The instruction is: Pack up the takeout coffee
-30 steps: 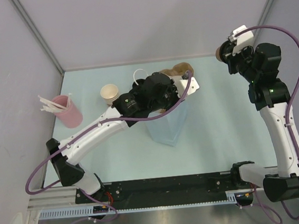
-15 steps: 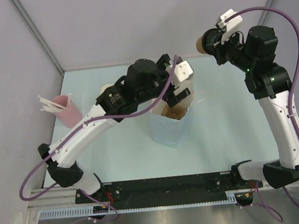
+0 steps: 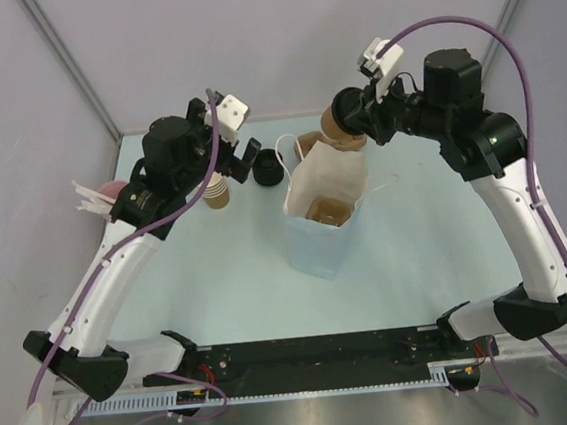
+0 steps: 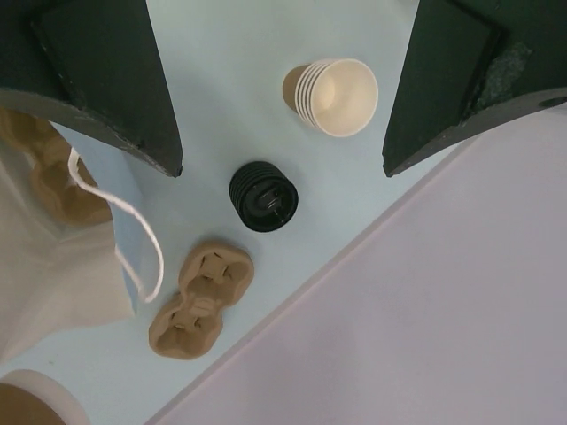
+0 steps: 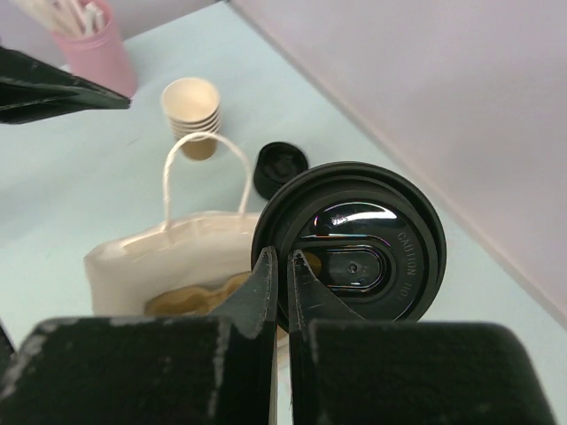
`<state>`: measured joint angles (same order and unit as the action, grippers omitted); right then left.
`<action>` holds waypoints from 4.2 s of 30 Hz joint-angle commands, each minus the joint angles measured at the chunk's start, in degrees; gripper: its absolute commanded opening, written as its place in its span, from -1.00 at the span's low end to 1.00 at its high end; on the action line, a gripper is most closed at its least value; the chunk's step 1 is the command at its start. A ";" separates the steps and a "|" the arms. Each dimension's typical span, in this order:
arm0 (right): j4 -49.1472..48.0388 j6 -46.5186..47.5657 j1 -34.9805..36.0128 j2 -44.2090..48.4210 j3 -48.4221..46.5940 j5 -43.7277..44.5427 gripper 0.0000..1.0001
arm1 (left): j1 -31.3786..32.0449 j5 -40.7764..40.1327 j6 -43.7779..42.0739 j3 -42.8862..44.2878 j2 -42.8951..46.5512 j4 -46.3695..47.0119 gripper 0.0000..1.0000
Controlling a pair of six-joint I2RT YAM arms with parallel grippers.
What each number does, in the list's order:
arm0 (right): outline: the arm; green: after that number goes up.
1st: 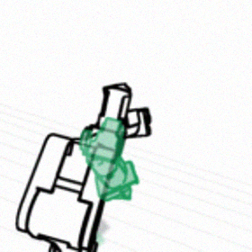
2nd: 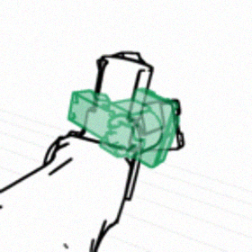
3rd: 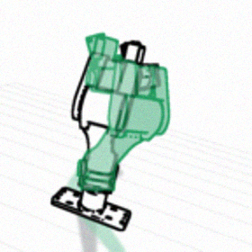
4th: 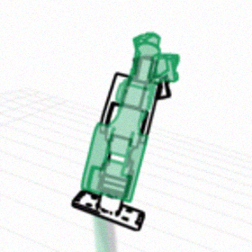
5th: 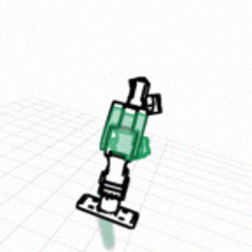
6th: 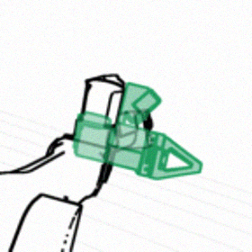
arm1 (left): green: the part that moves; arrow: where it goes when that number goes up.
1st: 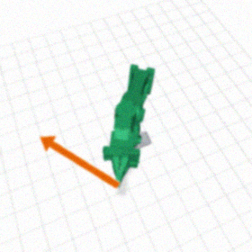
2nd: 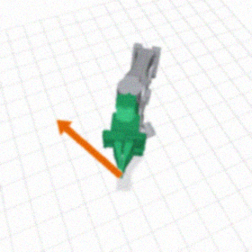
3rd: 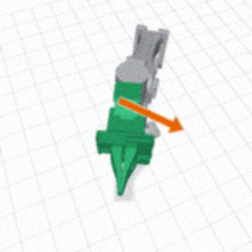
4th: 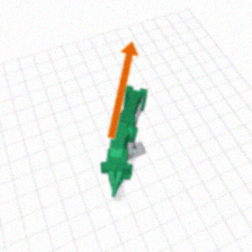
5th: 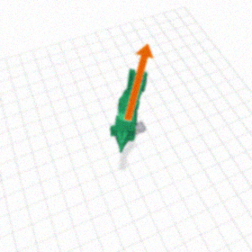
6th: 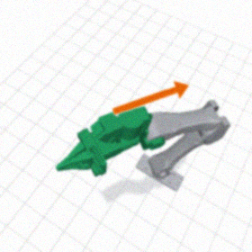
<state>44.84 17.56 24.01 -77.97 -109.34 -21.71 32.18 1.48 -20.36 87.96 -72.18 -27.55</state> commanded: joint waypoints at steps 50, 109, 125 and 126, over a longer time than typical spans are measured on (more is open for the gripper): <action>12.56 6.26 9.57 -18.62 4.31 8.53 -1.00 | -6.61 27.70 20.00 -6.57 -3.31 16.30 0.99; 14.49 12.14 5.78 -23.71 9.67 6.69 -1.00 | -0.98 10.48 20.01 -10.97 -8.59 21.75 -0.99; 12.47 12.50 4.12 -22.66 13.10 5.81 -1.00 | -0.90 1.25 20.01 -12.11 -7.36 21.22 -0.99; 12.29 12.50 3.94 -22.66 13.36 5.63 -1.00 | -0.98 1.08 20.01 -12.11 -7.36 21.40 -0.99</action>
<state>58.35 29.30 28.71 -101.58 -96.38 -15.90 30.92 5.63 -1.45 76.16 -81.12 -7.79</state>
